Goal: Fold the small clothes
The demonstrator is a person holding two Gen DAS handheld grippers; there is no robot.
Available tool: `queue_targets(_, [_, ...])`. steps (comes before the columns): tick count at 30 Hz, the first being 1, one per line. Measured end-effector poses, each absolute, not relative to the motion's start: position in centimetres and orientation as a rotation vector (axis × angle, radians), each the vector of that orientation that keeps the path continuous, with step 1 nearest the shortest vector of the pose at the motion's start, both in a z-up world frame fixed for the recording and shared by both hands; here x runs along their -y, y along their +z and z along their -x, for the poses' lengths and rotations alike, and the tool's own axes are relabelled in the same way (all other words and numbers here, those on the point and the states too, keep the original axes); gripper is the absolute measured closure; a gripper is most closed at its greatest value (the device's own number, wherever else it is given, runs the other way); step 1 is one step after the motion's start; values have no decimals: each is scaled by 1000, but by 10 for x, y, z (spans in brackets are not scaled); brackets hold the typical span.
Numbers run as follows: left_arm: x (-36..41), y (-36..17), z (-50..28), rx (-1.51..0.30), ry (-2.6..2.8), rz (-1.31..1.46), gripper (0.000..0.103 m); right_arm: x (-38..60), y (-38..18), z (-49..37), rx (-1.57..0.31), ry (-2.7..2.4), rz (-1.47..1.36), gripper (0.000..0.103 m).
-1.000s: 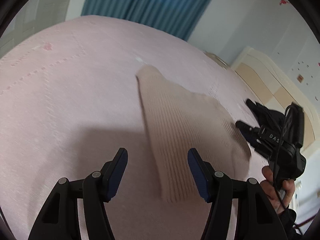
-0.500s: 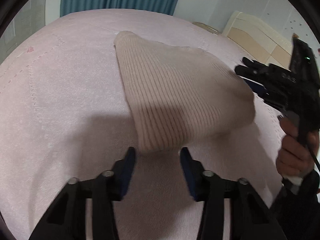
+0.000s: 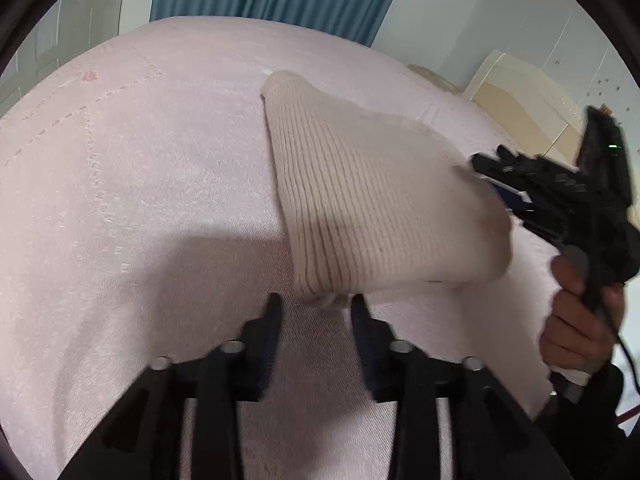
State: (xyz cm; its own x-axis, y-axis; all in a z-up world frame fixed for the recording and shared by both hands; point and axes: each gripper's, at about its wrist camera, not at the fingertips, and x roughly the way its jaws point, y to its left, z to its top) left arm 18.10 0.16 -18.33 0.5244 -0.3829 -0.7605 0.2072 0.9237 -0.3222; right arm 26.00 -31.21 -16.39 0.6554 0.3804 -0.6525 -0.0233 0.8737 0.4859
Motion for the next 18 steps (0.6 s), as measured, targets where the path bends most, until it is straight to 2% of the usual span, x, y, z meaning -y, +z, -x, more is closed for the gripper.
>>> queue_targets(1, [-1,-179,-181,-943,-362,218,54,308,-164,-261,-836,230,-443,60])
queue_targets(3, [-10,-174,-179,-927,-373,263,50,299,-168,-267,-867,176,-363,63])
queue_targets(5, [-18,-170,-181,-912,-384,316,50,296,-174,-271,-882,157,-344,84])
queue_targets(7, [-18,-164,-192,-893,-378,335,50,298,-173,-272,-853,181,-370,89])
queue_targets(12, [-2,-140,-236,-848,-363,343,50,312,-151,-260,-692,283,-442,90])
queue_targets(13, [3,-135,-250,-833,-363,341,50,312,-153,-261,-706,256,-416,90])
queue_targets(16, [21,-126,-284,-812,-372,300,50,308,-188,-283,-912,135,-363,89])
queue_targets(18, [30,-126,-299,-804,-403,298,50,312,-190,-284,-905,132,-394,86])
